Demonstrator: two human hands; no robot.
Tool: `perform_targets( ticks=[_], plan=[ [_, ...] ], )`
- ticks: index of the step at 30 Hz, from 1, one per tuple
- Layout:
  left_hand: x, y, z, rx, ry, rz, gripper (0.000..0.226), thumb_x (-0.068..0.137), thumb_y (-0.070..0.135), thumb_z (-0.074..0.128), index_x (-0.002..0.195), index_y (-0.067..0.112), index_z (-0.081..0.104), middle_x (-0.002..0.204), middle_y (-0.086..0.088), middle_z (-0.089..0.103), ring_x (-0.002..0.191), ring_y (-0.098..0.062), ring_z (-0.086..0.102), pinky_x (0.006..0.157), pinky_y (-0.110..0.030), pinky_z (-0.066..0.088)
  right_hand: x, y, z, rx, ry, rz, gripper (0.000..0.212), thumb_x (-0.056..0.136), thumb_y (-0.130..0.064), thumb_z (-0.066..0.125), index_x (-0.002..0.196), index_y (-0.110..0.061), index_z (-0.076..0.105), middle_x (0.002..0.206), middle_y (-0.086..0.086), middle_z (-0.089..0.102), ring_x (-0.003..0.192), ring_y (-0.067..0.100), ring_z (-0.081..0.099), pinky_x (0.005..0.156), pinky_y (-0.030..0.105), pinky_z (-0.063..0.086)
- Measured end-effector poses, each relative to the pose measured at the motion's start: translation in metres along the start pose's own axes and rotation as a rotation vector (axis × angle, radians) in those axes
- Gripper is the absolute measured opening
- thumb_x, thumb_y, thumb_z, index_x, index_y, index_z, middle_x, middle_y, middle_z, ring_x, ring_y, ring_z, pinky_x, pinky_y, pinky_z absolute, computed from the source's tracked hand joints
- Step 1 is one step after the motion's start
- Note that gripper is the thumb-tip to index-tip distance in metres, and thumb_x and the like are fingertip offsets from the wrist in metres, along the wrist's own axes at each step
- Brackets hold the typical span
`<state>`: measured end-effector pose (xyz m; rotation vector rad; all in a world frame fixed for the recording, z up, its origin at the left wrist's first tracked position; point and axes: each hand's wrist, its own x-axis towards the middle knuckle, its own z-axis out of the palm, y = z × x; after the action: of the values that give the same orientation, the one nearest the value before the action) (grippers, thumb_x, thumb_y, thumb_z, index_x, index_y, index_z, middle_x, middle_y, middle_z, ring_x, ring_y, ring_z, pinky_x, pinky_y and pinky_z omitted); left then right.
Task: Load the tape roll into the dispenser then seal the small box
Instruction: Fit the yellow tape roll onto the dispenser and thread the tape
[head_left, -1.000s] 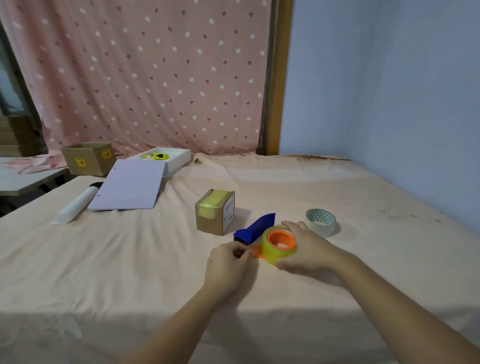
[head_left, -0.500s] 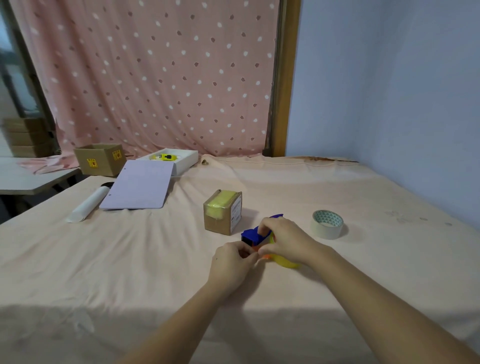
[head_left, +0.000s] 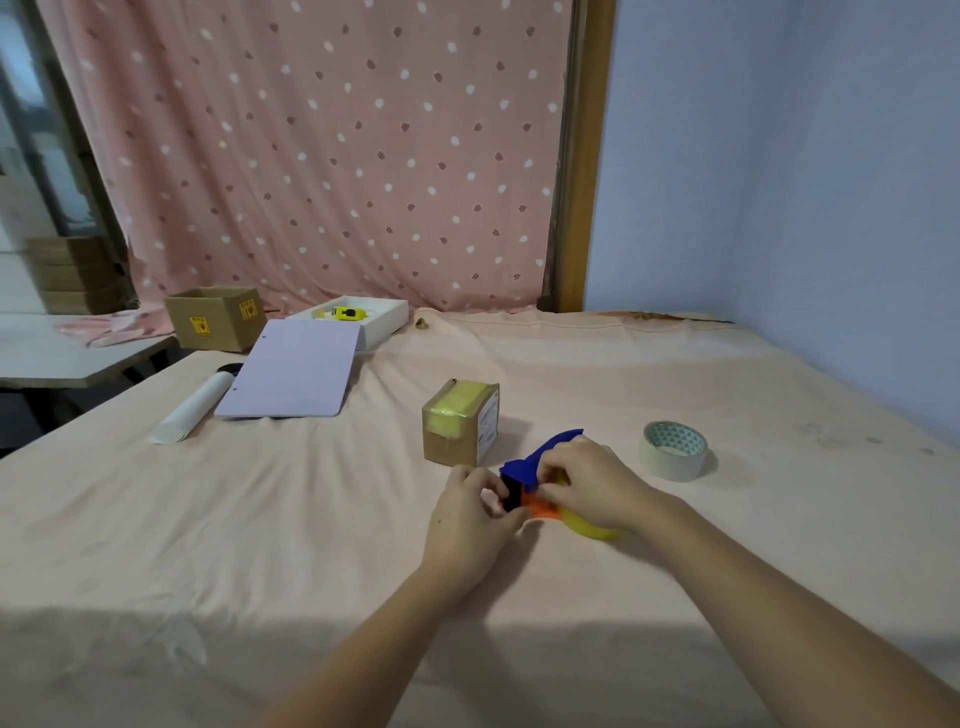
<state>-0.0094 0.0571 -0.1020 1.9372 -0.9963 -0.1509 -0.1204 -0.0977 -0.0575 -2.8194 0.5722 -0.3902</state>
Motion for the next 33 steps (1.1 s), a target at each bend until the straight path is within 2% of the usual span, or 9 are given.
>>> perform_targets(
  ticks=[2, 4, 7, 10, 17, 24, 26, 29, 33],
  plan=[
    [0.000, 0.000, -0.001, -0.043, -0.011, -0.020, 0.038, 0.073, 0.039, 0.085, 0.091, 0.031, 0.053, 0.094, 0.012, 0.063, 0.068, -0.004, 0.064, 0.063, -0.023, 0.045, 0.002, 0.000, 0.001, -0.001, 0.014, 0.014, 0.009, 0.089, -0.025, 0.063, 0.088, -0.023, 0.072, 0.088, -0.012, 0.066, 0.090, 0.018, 0.056, 0.078, 0.033, 0.032],
    [0.002, 0.000, -0.002, -0.061, -0.043, -0.047, 0.047, 0.070, 0.042, 0.082, 0.103, 0.032, 0.050, 0.087, 0.013, 0.072, 0.068, -0.006, 0.066, 0.068, -0.033, 0.053, 0.003, 0.000, 0.001, 0.005, 0.030, 0.027, 0.008, 0.088, -0.025, 0.062, 0.086, -0.024, 0.070, 0.085, -0.012, 0.065, 0.087, 0.018, 0.056, 0.077, 0.033, 0.032],
    [0.005, 0.002, -0.005, -0.057, -0.067, -0.028, 0.064, 0.068, 0.045, 0.078, 0.123, 0.034, 0.047, 0.119, 0.017, 0.070, 0.088, -0.020, 0.070, 0.084, -0.040, 0.056, 0.005, 0.000, 0.004, 0.005, 0.060, 0.047, 0.007, 0.087, -0.025, 0.062, 0.086, -0.026, 0.070, 0.082, -0.012, 0.063, 0.085, 0.019, 0.057, 0.079, 0.034, 0.036],
    [0.007, 0.005, -0.006, -0.030, -0.100, -0.009, 0.069, 0.071, 0.040, 0.080, 0.130, 0.034, 0.045, 0.129, 0.014, 0.068, 0.095, -0.025, 0.070, 0.090, -0.044, 0.055, 0.007, 0.000, 0.007, -0.006, 0.054, 0.052, 0.011, 0.087, -0.024, 0.062, 0.088, -0.023, 0.073, 0.088, -0.008, 0.070, 0.090, 0.020, 0.058, 0.086, 0.037, 0.041],
    [0.008, 0.005, -0.004, 0.024, -0.113, -0.005, 0.058, 0.079, 0.041, 0.079, 0.129, 0.035, 0.050, 0.127, 0.012, 0.069, 0.097, -0.020, 0.070, 0.080, -0.032, 0.048, 0.010, 0.003, 0.008, 0.010, 0.023, 0.061, 0.010, 0.086, -0.030, 0.069, 0.084, -0.023, 0.075, 0.089, -0.004, 0.073, 0.093, 0.020, 0.059, 0.090, 0.039, 0.039],
    [0.010, 0.005, -0.001, 0.057, -0.103, 0.012, 0.054, 0.080, 0.045, 0.076, 0.127, 0.034, 0.050, 0.126, 0.013, 0.068, 0.095, -0.020, 0.070, 0.082, -0.037, 0.053, 0.006, 0.004, 0.003, 0.081, -0.023, 0.034, 0.005, 0.087, -0.031, 0.073, 0.090, -0.031, 0.077, 0.094, -0.007, 0.074, 0.098, 0.017, 0.056, 0.086, 0.036, 0.028],
    [0.011, 0.004, -0.001, 0.065, -0.107, 0.015, 0.056, 0.079, 0.047, 0.076, 0.126, 0.035, 0.049, 0.126, 0.014, 0.068, 0.095, -0.020, 0.070, 0.084, -0.039, 0.054, 0.007, 0.005, -0.001, 0.115, -0.066, 0.028, 0.002, 0.087, -0.032, 0.074, 0.086, -0.033, 0.076, 0.091, -0.008, 0.073, 0.096, 0.014, 0.056, 0.085, 0.036, 0.029],
    [0.011, 0.004, -0.001, 0.070, -0.106, 0.011, 0.056, 0.078, 0.048, 0.076, 0.125, 0.035, 0.049, 0.126, 0.014, 0.067, 0.093, -0.019, 0.069, 0.083, -0.038, 0.054, 0.008, 0.006, -0.002, 0.161, -0.096, 0.059, 0.011, 0.089, -0.032, 0.073, 0.080, -0.038, 0.070, 0.084, -0.014, 0.068, 0.093, 0.013, 0.056, 0.088, 0.039, 0.032],
    [0.012, 0.005, -0.001, 0.061, -0.101, 0.004, 0.052, 0.082, 0.046, 0.075, 0.126, 0.032, 0.051, 0.126, 0.013, 0.067, 0.093, -0.019, 0.066, 0.076, -0.033, 0.045, 0.010, 0.007, 0.004, 0.153, -0.041, 0.103, 0.007, 0.090, -0.029, 0.068, 0.086, -0.033, 0.073, 0.080, -0.018, 0.068, 0.094, 0.013, 0.056, 0.094, 0.040, 0.034]
  ],
)
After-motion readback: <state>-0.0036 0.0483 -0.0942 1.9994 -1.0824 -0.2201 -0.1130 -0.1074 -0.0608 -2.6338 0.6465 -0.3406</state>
